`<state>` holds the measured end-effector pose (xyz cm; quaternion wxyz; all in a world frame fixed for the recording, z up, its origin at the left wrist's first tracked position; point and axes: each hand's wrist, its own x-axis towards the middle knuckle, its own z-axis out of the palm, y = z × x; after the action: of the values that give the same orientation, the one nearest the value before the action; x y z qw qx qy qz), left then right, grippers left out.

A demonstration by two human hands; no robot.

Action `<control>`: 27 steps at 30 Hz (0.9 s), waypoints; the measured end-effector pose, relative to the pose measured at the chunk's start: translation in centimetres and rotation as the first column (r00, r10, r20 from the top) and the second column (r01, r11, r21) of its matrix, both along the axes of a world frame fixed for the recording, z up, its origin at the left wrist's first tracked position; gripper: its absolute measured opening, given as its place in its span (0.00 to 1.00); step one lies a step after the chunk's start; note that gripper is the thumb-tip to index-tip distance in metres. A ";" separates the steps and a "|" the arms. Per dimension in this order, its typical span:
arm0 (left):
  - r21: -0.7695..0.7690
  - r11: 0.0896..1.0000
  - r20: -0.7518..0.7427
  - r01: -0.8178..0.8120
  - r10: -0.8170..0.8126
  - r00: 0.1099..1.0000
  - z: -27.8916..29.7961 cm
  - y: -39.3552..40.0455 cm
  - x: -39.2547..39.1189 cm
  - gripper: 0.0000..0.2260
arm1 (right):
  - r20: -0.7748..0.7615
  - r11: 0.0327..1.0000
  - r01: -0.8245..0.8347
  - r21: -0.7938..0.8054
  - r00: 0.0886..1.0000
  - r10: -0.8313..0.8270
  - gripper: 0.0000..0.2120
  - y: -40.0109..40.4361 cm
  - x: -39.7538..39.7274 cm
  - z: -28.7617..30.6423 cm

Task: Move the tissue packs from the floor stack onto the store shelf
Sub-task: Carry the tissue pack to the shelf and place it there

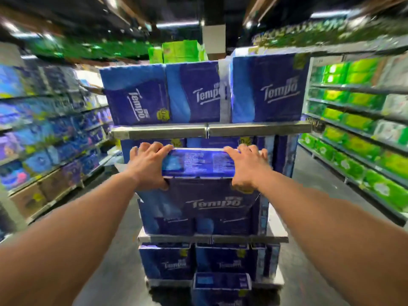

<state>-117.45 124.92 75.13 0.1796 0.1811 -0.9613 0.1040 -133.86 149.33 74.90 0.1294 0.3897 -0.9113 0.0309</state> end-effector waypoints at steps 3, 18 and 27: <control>-0.040 0.999 -0.097 0.012 -0.016 0.995 4.2 1.0 1.7 0.55 | -0.056 0.997 -0.010 -0.082 0.998 0.006 0.51 1.1 1.7 4.0; -0.283 0.957 -0.477 0.057 -0.192 0.857 13.7 -4.8 1.7 0.50 | -0.447 0.919 -0.116 -0.376 0.892 -0.070 0.41 -4.1 1.3 14.2; -0.307 0.946 -0.489 0.103 -0.249 0.836 17.5 -12.0 -4.3 0.49 | -0.469 0.910 -0.082 -0.407 0.873 -0.131 0.34 -10.6 -3.3 17.9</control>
<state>-121.75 112.89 92.62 0.4648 0.0864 -0.8660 0.1630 -137.20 138.68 92.81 0.4344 0.3364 -0.8265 0.1229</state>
